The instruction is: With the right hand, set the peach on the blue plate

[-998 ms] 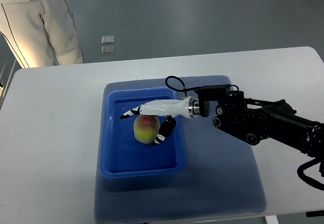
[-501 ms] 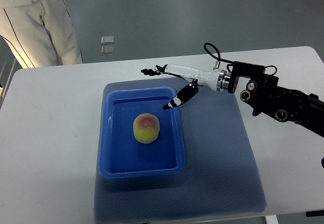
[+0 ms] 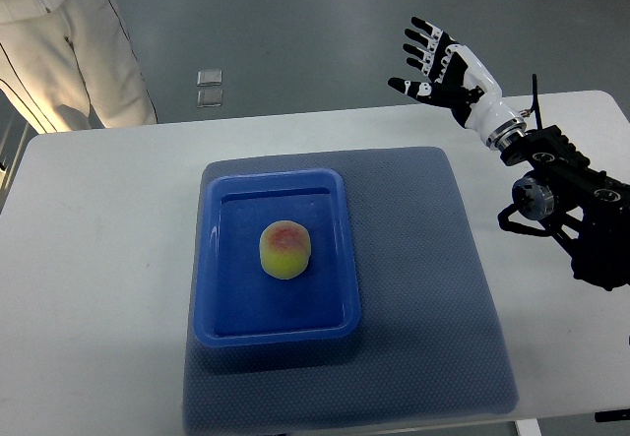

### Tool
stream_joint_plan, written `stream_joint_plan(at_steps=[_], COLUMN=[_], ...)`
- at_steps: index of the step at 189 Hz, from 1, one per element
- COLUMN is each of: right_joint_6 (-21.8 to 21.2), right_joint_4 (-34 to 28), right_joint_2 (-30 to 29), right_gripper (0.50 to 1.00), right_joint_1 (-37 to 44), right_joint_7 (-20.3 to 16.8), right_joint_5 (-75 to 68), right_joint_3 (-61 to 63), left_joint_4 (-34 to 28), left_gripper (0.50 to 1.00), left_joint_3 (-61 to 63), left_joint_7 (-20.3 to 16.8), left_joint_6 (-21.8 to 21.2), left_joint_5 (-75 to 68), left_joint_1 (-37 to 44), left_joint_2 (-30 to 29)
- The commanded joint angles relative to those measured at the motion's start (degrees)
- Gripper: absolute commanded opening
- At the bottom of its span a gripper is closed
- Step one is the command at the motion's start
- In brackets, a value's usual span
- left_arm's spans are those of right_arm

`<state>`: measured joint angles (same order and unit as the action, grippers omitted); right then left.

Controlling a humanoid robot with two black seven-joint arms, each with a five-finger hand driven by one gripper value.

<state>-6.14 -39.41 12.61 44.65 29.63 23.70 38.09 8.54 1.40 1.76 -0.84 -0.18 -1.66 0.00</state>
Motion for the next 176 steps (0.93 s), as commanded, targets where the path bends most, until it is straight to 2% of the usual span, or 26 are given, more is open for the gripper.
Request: stream_joint_plan(at_steps=[1, 44, 94, 176], right_joint_6=[1.7, 3.0, 6.9, 8.7], right_joint_4=[3.0, 4.2, 4.3, 4.3], right_joint_2=[-1.8, -2.8, -4.5, -5.4], right_gripper=[0.928, 0.930, 0.930, 0.930], right_joint_1=[-1.3, -3.4, -4.0, -4.5], right_joint_7=[-0.1, 0.0, 0.7, 1.6], right_joint_5=[-9.2, -22.1, -22.1, -22.3], right_joint_3=[0.1, 0.1, 0.2, 0.3], left_joint_4=[0.0, 0.0, 0.3, 0.0], left_gripper=[1.000, 1.000, 1.000, 1.000], left_joint_3=[0.0, 0.0, -0.1, 0.0], left_joint_7=[0.0, 0.0, 0.0, 0.0], left_joint_6=[0.1, 0.0, 0.0, 0.0], left_joint_5=[0.0, 0.0, 0.0, 0.0], left_joint_1=[0.1, 0.0, 0.1, 0.2], left_joint_2=[0.0, 0.0, 0.0, 0.0])
